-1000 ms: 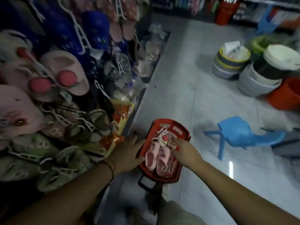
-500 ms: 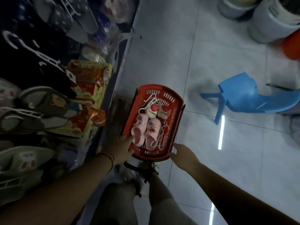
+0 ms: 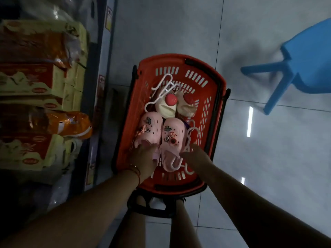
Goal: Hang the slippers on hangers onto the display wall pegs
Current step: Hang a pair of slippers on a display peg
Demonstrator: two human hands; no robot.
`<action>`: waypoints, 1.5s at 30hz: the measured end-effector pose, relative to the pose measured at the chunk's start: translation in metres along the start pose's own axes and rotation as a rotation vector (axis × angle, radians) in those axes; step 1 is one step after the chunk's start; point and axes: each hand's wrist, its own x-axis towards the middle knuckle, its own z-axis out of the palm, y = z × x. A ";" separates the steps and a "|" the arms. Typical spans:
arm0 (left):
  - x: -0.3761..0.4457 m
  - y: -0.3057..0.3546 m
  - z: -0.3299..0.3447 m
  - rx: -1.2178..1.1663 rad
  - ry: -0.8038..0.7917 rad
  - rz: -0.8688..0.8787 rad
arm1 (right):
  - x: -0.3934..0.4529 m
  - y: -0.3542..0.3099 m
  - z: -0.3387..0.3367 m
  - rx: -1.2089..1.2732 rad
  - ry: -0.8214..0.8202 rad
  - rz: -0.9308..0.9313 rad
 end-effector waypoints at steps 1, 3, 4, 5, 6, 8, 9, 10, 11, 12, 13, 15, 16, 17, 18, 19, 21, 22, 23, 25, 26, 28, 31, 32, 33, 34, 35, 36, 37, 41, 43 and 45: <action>0.011 -0.004 0.010 -0.016 0.003 -0.012 | 0.016 0.001 0.007 0.067 0.013 -0.002; 0.029 -0.009 0.028 -0.076 0.041 -0.003 | 0.044 0.004 0.019 0.196 0.039 0.013; 0.036 -0.010 0.036 -0.100 0.073 0.007 | 0.056 0.006 0.025 0.225 0.060 0.032; 0.043 -0.010 0.044 -0.139 0.095 0.010 | 0.066 0.009 0.031 0.228 0.089 0.043; 0.049 -0.009 0.050 -0.203 0.113 0.002 | 0.073 0.009 0.036 0.206 0.121 0.047; 0.064 -0.009 0.064 -0.335 0.159 -0.006 | 0.078 0.007 0.044 0.078 0.154 0.047; 0.073 -0.011 0.074 -0.371 0.195 0.002 | 0.077 0.007 0.045 0.005 0.165 0.049; 0.079 -0.011 0.079 -0.394 0.230 0.008 | 0.077 0.008 0.045 -0.038 0.176 0.054; 0.081 -0.009 0.079 -0.415 0.270 0.009 | 0.076 0.010 0.043 -0.053 0.189 0.055; 0.077 -0.005 0.074 -0.428 0.313 0.013 | 0.075 0.014 0.040 -0.059 0.206 0.049; 0.071 -0.001 0.067 -0.433 0.351 0.013 | 0.070 0.018 0.036 -0.077 0.230 0.031; 0.060 0.004 0.054 -0.476 0.394 0.009 | 0.062 0.025 0.030 -0.136 0.290 -0.047; 0.054 0.007 0.047 -0.498 0.407 0.006 | 0.056 0.026 0.028 -0.138 0.310 -0.076; 0.050 0.008 0.041 -0.505 0.421 0.010 | 0.050 0.027 0.027 -0.136 0.307 -0.088; 0.045 0.009 0.034 -0.496 0.423 0.015 | 0.044 0.028 0.028 -0.132 0.304 -0.107; 0.039 0.010 0.028 -0.495 0.424 0.029 | 0.034 0.027 0.029 -0.136 0.301 -0.133; 0.027 0.009 0.016 -0.516 0.428 0.055 | 0.010 0.023 0.030 -0.159 0.296 -0.182; 0.021 0.008 0.010 -0.519 0.424 0.059 | -0.001 0.021 0.030 -0.162 0.301 -0.210; 0.014 0.008 0.004 -0.523 0.421 0.060 | -0.011 0.020 0.030 -0.192 0.320 -0.239; -0.001 0.014 -0.009 -0.520 0.414 0.075 | -0.033 0.014 0.025 -0.309 0.385 -0.290; -0.010 0.018 -0.015 -0.523 0.409 0.090 | -0.043 0.009 0.020 -0.330 0.406 -0.304; -0.026 0.028 -0.028 -0.552 0.418 0.124 | -0.064 -0.001 0.007 -0.225 0.364 -0.319; -0.049 0.041 -0.051 -0.615 0.432 0.167 | -0.097 -0.011 -0.011 -0.119 0.362 -0.362; -0.058 0.046 -0.061 -0.608 0.450 0.192 | -0.110 -0.013 -0.017 -0.116 0.378 -0.400; -0.068 0.051 -0.074 -0.593 0.467 0.226 | -0.126 -0.016 -0.025 -0.111 0.404 -0.432; -0.078 0.057 -0.087 -0.591 0.472 0.259 | -0.144 -0.020 -0.032 -0.104 0.423 -0.450; -0.092 0.064 -0.102 -0.591 0.474 0.291 | -0.166 -0.025 -0.040 -0.105 0.439 -0.456; -0.108 0.072 -0.118 -0.585 0.482 0.320 | -0.189 -0.030 -0.050 -0.092 0.463 -0.476; -0.125 0.082 -0.136 -0.570 0.498 0.348 | -0.216 -0.036 -0.059 -0.079 0.490 -0.497; -0.202 0.121 -0.205 -0.509 0.526 0.433 | -0.313 -0.048 -0.089 0.093 0.615 -0.586; -0.237 0.137 -0.237 -0.487 0.577 0.476 | -0.361 -0.053 -0.104 0.255 0.638 -0.624; -0.266 0.152 -0.264 -0.454 0.636 0.533 | -0.408 -0.060 -0.116 0.428 0.661 -0.684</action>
